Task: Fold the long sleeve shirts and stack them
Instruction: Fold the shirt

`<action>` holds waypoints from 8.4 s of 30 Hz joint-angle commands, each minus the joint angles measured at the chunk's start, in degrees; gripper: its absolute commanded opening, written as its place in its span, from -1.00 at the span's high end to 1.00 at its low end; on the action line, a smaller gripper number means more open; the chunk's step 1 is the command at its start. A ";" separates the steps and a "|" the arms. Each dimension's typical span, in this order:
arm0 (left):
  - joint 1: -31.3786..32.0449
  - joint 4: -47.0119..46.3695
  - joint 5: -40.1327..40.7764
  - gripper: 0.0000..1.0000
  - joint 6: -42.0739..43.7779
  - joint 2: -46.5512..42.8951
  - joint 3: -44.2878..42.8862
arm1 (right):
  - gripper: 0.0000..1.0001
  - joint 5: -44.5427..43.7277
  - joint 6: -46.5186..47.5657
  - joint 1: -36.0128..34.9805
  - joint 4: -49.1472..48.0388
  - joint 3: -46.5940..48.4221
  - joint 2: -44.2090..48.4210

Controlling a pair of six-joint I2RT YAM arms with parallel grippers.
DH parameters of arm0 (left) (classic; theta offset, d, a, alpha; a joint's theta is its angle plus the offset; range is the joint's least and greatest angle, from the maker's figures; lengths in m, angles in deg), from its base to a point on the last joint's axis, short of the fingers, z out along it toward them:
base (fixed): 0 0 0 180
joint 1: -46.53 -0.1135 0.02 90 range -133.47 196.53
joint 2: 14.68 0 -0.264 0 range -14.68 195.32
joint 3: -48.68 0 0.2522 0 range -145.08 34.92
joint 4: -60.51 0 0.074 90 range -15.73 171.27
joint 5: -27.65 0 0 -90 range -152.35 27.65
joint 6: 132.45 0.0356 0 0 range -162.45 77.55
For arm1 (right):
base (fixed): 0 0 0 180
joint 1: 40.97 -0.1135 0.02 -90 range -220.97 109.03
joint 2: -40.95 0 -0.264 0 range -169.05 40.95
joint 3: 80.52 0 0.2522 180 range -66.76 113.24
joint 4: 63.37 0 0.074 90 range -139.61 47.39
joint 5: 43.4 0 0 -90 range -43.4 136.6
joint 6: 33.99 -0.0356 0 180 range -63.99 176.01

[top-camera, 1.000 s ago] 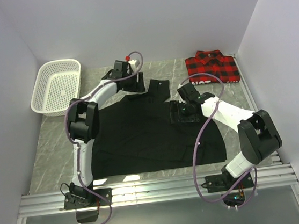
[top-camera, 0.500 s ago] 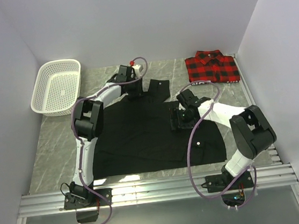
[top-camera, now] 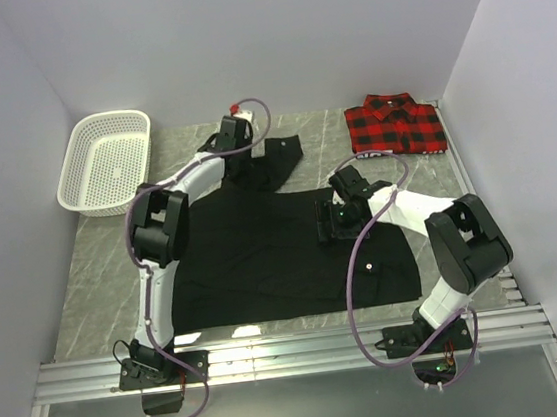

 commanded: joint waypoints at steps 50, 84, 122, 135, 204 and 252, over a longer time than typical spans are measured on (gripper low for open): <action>-7.07 12.65 6.87 -0.62 -28.80 -44.37 47.36 | -0.67 3.68 -14.35 14.20 -14.44 7.94 -3.46; -11.11 14.78 12.57 -0.84 -24.14 -49.84 42.63 | -1.00 -13.46 -6.12 22.20 -3.40 17.32 -1.27; -19.28 -1.31 -3.85 -0.28 -17.99 -4.21 11.51 | -0.68 -6.77 -4.62 23.52 -0.40 25.34 -13.58; -18.85 -5.79 -10.27 0.99 -10.44 -3.49 5.89 | -0.68 -6.15 -3.91 23.43 -0.14 25.69 -13.05; -21.13 18.28 2.39 -0.18 -31.70 -57.00 62.84 | -0.54 -1.32 -7.78 17.63 -4.27 15.93 -9.89; -21.75 8.53 -2.10 -0.17 -15.79 -13.34 21.87 | -0.55 -14.24 1.00 23.16 3.03 31.05 -17.88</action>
